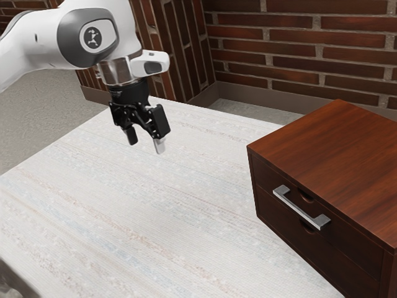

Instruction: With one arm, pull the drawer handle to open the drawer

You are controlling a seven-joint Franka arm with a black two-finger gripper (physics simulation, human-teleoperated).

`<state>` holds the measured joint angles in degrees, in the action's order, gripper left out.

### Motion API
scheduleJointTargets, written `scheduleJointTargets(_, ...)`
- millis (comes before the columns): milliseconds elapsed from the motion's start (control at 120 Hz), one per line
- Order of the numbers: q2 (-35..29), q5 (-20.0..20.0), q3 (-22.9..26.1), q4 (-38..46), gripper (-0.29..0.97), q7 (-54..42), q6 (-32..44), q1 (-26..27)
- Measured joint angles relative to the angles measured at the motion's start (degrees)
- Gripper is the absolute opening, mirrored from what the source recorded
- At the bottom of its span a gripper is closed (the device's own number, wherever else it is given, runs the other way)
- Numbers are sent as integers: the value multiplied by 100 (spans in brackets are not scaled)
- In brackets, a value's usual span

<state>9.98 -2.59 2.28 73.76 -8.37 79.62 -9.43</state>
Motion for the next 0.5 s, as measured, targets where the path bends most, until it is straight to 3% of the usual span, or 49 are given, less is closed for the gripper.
scheduleJointTargets(275, -15, -26, 1, -49, 68, 153, -42, -25)
scheduleJointTargets(392, -396, -12, 48, -783, 68, 204, -344, -5)
scheduleJointTargets(500, -502, 3, 122, -944, 68, 242, -597, 112)
